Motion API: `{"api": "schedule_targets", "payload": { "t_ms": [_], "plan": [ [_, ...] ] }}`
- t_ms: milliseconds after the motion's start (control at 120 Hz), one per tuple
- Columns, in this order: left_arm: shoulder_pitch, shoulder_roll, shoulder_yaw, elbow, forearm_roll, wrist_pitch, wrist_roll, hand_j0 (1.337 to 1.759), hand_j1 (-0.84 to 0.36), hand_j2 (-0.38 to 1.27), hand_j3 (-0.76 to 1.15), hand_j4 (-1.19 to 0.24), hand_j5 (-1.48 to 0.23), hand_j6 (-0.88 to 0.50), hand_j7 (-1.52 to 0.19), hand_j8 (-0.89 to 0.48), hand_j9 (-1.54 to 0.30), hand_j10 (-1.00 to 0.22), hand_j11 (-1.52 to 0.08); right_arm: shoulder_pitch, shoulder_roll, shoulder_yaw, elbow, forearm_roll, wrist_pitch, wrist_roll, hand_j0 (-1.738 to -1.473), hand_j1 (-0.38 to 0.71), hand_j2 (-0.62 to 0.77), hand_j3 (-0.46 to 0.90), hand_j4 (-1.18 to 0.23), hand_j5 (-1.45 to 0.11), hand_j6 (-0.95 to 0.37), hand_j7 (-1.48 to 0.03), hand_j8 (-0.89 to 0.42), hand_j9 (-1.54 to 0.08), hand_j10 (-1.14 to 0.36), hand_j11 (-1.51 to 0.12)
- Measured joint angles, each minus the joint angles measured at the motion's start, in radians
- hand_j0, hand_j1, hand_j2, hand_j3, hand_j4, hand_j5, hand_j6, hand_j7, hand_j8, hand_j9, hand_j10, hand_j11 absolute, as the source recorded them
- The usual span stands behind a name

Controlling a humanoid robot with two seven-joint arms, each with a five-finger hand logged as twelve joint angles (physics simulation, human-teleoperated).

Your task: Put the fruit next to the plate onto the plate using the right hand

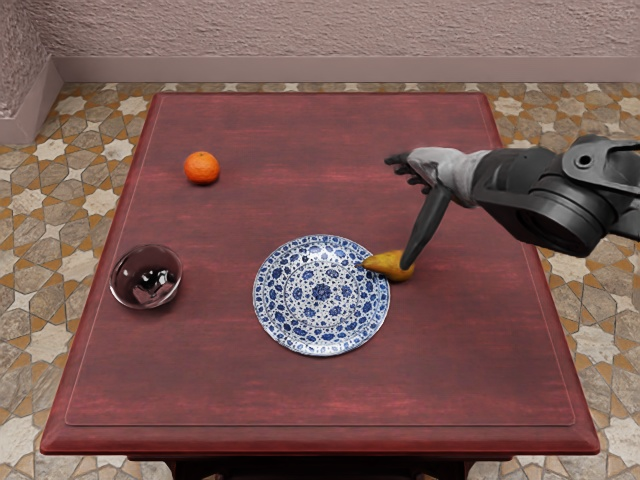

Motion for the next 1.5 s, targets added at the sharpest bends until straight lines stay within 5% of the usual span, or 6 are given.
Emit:
{"api": "schedule_targets", "payload": {
  "t_ms": [642, 1500],
  "plan": [
    [0.0, 0.0, 0.0, 0.0, 0.0, 0.0, 0.0, 1.658, 0.35, 0.0, 0.0, 0.0, 0.0, 0.0, 0.0, 0.0, 0.0, 0.0, 0.0, -0.181, 0.096, -0.027, -0.063, -0.284, -0.05, 0.0, -1.658, -0.16, -0.03, 0.0, -0.16, -0.21, -0.16, -0.21, -0.16, -0.21, -0.16, -0.21],
    [0.0, 0.0, 0.0, 0.0, 0.0, 0.0, 0.0, 1.658, 0.35, 0.0, 0.0, 0.0, 0.0, 0.0, 0.0, 0.0, 0.0, 0.0, 0.0, -0.236, 0.156, -0.035, -0.105, -0.346, -0.048, 0.0, -1.658, -0.06, -0.05, 0.0, -0.24, -0.31, -0.24, -0.31, -0.24, -0.31, -0.24, -0.31]
  ]
}}
